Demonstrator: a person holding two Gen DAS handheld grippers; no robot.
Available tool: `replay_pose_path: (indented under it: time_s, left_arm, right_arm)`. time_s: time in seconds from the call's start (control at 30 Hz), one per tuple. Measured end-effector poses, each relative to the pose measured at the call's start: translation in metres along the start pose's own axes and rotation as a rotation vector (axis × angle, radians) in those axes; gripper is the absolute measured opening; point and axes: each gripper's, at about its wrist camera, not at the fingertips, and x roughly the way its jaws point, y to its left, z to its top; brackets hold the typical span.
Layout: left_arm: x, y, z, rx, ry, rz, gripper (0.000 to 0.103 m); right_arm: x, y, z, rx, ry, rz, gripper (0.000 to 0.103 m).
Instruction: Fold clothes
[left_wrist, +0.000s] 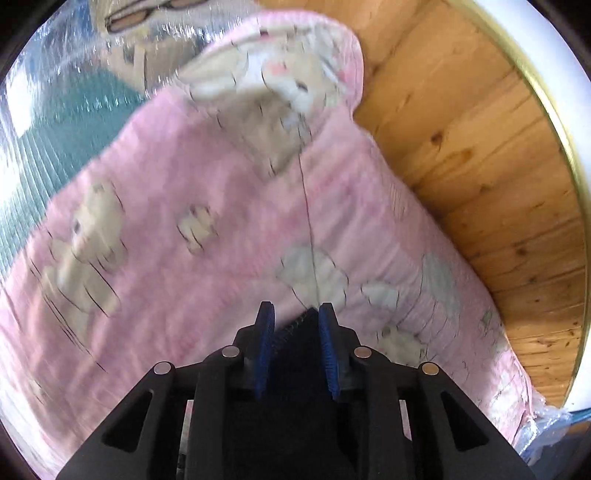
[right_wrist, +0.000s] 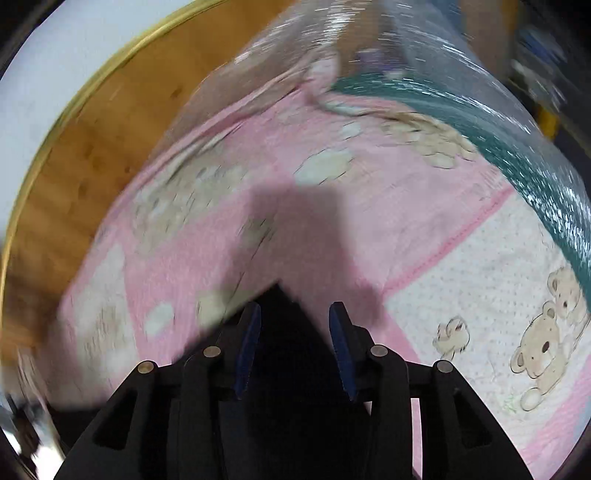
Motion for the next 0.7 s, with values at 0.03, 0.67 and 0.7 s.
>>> replay_pose_path:
  time_s: [0.03,0.67,0.7]
  left_arm:
    - [-0.006,0.003,0.001,-0.001,-0.008,-0.012,0.026]
    - [-0.069,0.060,-0.142,0.050,0.062,-0.070,0.026]
    - [-0.073,0.070,-0.148,0.041,0.062,-0.064,0.026]
  right_arm:
    - [0.002,0.016,-0.011,-0.081,0.029,0.003,0.039]
    - [0.086,0.126,-0.053,-0.501,0.119,-0.244,0.037]
    - [0.094,0.129,-0.062,-0.515,0.136,-0.252,0.044]
